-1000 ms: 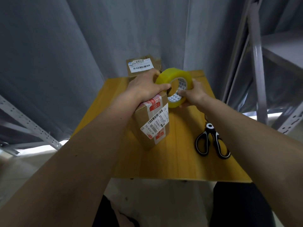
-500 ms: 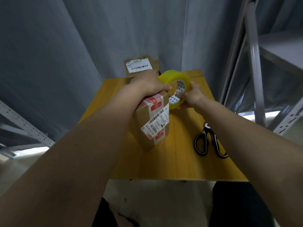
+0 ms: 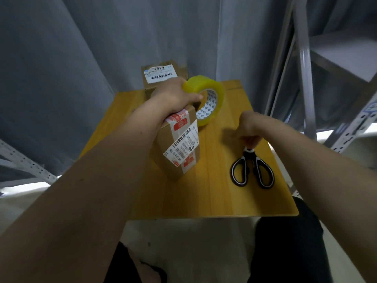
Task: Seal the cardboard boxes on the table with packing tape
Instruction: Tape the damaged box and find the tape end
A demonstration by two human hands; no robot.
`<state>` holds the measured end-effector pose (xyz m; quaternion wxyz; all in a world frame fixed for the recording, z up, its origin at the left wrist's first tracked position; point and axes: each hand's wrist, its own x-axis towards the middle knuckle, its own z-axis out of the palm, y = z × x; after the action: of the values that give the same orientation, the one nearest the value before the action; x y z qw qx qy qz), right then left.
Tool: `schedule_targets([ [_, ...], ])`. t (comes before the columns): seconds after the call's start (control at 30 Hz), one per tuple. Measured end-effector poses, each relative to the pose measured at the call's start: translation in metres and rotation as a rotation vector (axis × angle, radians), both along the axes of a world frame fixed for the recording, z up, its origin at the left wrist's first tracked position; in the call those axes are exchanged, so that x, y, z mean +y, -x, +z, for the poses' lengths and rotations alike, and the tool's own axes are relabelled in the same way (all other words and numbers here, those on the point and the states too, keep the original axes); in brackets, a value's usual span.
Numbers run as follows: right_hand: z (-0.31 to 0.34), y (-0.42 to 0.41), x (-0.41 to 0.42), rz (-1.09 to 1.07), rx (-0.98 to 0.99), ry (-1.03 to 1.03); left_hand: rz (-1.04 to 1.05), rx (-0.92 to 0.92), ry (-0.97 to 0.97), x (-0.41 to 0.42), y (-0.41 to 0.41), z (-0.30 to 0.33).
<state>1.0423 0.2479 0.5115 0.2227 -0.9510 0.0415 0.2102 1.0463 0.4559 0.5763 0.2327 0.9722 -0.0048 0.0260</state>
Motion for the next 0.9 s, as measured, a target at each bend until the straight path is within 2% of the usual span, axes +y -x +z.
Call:
schedule_targets([
  [0.07,-0.003,0.013,-0.001,0.099,0.109,0.192,0.007,-0.006,-0.027,-0.001,-0.001,0.000],
  [0.13,-0.006,0.026,0.003,0.142,0.199,0.282,0.023,-0.016,-0.019,0.001,-0.001,-0.001],
  [0.23,-0.008,0.036,0.014,0.201,0.172,0.382,0.021,-0.042,-0.008,0.002,0.002,-0.003],
  [0.47,-0.019,0.038,0.022,0.388,-0.020,0.460,0.012,-0.039,0.148,0.016,0.010,-0.002],
  [0.63,-0.037,0.034,0.013,0.250,-0.169,0.349,0.044,-0.071,0.244,0.030,0.019,0.002],
  [0.8,-0.041,0.033,0.007,0.229,-0.099,0.381,0.028,-0.110,0.275,0.031,0.024,0.001],
  [0.9,-0.044,0.036,0.003,0.248,-0.129,0.428,0.039,-0.171,0.293,0.036,0.030,0.001],
])
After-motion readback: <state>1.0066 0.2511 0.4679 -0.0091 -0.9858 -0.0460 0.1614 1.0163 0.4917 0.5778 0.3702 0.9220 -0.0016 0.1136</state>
